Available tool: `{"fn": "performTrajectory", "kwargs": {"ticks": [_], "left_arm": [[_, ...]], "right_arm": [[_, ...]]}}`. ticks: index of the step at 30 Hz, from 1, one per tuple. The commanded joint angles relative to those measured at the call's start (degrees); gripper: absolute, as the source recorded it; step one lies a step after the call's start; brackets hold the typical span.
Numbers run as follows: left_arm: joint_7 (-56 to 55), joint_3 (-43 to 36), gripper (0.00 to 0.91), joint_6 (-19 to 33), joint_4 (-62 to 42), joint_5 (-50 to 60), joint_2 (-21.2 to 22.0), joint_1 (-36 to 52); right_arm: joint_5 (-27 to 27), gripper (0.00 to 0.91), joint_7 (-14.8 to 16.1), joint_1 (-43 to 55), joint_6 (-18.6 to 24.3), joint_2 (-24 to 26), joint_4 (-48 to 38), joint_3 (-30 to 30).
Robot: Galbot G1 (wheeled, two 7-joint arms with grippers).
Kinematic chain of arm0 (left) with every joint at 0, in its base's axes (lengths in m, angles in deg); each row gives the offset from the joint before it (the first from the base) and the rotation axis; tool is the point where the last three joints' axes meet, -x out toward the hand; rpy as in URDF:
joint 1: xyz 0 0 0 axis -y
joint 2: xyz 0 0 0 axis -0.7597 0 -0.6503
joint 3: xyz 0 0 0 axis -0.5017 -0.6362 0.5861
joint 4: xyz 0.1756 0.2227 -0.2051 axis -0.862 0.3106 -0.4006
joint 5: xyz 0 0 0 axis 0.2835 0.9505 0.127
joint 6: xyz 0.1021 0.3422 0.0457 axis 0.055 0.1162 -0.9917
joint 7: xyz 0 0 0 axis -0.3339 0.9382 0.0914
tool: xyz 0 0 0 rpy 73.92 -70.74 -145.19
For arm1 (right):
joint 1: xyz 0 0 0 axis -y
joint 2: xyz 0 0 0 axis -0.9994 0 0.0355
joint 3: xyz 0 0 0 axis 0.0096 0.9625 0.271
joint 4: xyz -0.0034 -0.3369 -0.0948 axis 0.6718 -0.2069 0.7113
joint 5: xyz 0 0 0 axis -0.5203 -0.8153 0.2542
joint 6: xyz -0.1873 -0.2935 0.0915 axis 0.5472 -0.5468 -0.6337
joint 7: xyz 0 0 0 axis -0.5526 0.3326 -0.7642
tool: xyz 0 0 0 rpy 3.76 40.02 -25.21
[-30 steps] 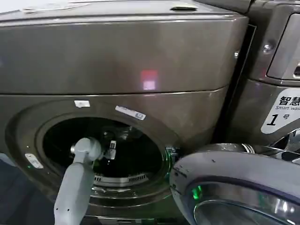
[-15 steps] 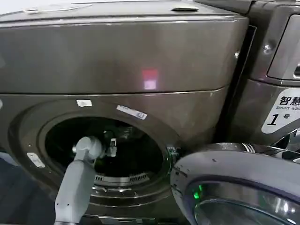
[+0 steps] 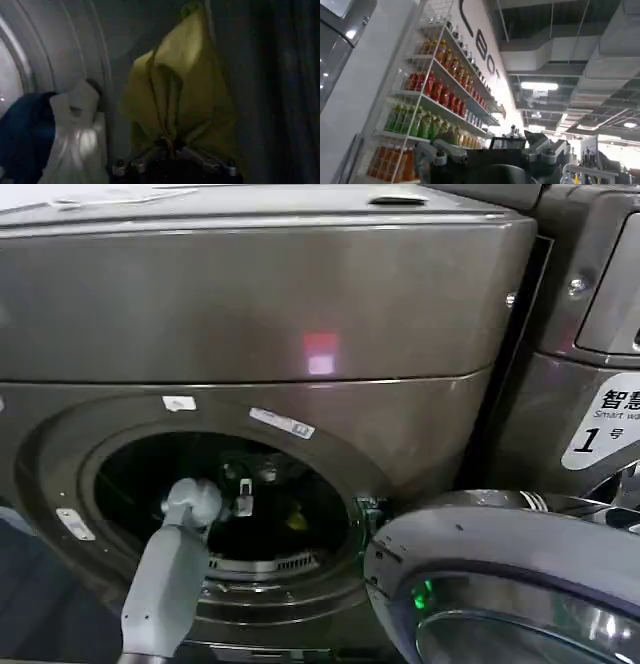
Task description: Grasp the clothes from the dryer.
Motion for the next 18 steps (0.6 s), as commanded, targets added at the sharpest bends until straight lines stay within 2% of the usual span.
{"fn": "performTrajectory", "kwargs": {"ticks": [1,2,4,6,8,11,18], "left_arm": [[-27.8,-1.9,0.0,-12.4,1.5,-14.9,3.1,3.9],[-29.8,-1.9,0.0,-15.2,1.9,-15.6,3.7,4.0],[-32.6,-1.6,0.0,-17.5,2.5,-16.5,4.3,3.8],[-35.6,-1.2,0.0,-19.7,3.0,-19.7,5.0,3.7],[-43.2,0.3,0.0,-21.4,3.5,-23.1,6.2,3.3],[-57.2,1.5,0.0,-22.0,3.3,-30.1,8.1,2.9],[-69.9,3.8,0.0,-22.4,7.2,-45.0,11.0,-1.1]], "right_arm": [[-0.8,0.907,-1.6,0.1,-4.1,-0.6,3.0,0.0],[-0.1,0.907,-2.0,0.1,-3.9,-0.6,3.3,0.0],[0.4,0.907,-2.0,0.0,0.8,-0.3,1.4,0.4],[0.1,0.907,-1.8,-0.5,1.2,-0.3,1.0,0.3],[0.0,0.907,-1.7,-0.6,1.3,-0.6,0.9,0.2],[0.2,0.907,-1.7,-0.3,1.3,-0.8,0.8,0.4],[0.4,0.907,-2.3,-0.2,1.6,-2.2,1.2,1.1]]}}
